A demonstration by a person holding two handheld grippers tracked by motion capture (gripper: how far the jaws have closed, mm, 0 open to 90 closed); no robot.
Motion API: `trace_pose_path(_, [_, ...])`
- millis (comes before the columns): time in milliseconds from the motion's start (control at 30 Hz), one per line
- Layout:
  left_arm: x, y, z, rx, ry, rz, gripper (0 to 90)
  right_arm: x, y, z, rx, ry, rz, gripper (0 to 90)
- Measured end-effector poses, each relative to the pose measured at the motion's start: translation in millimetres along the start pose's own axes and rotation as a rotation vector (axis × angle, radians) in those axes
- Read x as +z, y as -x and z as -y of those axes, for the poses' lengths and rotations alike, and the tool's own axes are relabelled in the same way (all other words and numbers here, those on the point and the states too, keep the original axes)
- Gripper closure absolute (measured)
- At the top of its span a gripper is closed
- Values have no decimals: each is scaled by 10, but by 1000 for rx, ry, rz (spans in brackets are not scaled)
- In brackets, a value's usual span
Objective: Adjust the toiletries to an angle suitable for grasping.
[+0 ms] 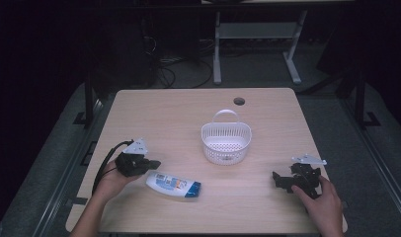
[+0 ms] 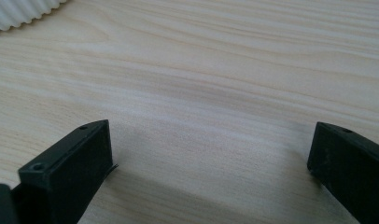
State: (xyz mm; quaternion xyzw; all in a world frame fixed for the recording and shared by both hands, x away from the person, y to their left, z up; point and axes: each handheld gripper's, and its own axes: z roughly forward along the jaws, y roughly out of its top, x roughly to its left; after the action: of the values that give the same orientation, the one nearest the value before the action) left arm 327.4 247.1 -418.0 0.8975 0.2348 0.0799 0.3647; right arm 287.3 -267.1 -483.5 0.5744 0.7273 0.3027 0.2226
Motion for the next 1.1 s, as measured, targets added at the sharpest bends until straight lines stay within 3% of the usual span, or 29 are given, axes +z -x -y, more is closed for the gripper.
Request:
trace_pose_path(100, [39, 115, -69, 10, 11, 45, 900, 0, 0, 0, 0, 0, 0, 0])
trace_pose_path(267, [169, 333, -194, 66, -2, 117, 900, 0, 0, 0, 0, 0, 0, 0])
trace_pose_path(467, [321, 562, -276, 105, -14, 181, 900, 0, -1, 0, 1, 0, 0, 0])
trace_pose_path(867, [543, 840, -331, 158, -53, 281, 900, 0, 0, 0, 0, 0, 0, 0])
trace_pose_path(1100, [641, 902, -324, 184, -94, 297, 900, 0, -1, 0, 1, 0, 0, 0])
